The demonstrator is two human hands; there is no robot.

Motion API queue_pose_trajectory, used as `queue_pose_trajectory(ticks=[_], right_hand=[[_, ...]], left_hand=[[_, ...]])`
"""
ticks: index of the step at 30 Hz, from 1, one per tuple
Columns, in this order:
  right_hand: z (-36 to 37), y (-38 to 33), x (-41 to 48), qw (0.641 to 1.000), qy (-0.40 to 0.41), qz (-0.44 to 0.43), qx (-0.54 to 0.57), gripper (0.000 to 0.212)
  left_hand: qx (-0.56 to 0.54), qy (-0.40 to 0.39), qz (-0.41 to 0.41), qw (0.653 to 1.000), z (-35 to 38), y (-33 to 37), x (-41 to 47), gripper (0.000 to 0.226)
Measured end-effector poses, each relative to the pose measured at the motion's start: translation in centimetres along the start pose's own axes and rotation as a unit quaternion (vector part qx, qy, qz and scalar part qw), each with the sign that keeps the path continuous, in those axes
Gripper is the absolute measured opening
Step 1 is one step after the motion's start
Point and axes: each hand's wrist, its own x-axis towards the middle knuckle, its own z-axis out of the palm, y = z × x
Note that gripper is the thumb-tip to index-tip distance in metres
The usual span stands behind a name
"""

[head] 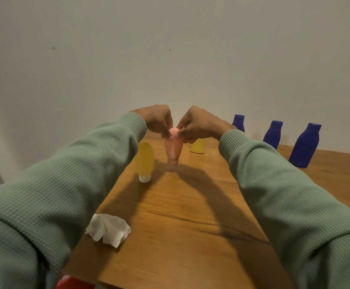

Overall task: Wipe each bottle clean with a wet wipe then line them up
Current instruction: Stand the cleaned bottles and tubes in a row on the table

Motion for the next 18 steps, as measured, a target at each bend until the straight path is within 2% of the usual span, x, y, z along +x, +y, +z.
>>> queue_pose_trajectory(ticks=[9,18], right_hand=[[-0.4,0.8,5.0,0.999,0.048,-0.013,-0.021,0.023],[2.4,3.3,9.1,0.995,0.092,0.002,-0.045,0.023]], left_hand=[[-0.003,0.064,-0.016,0.998,-0.6,-2.6,4.5,0.022],[-0.003,0.073,-0.038,0.997,1.6,-5.1,8.1,0.022]])
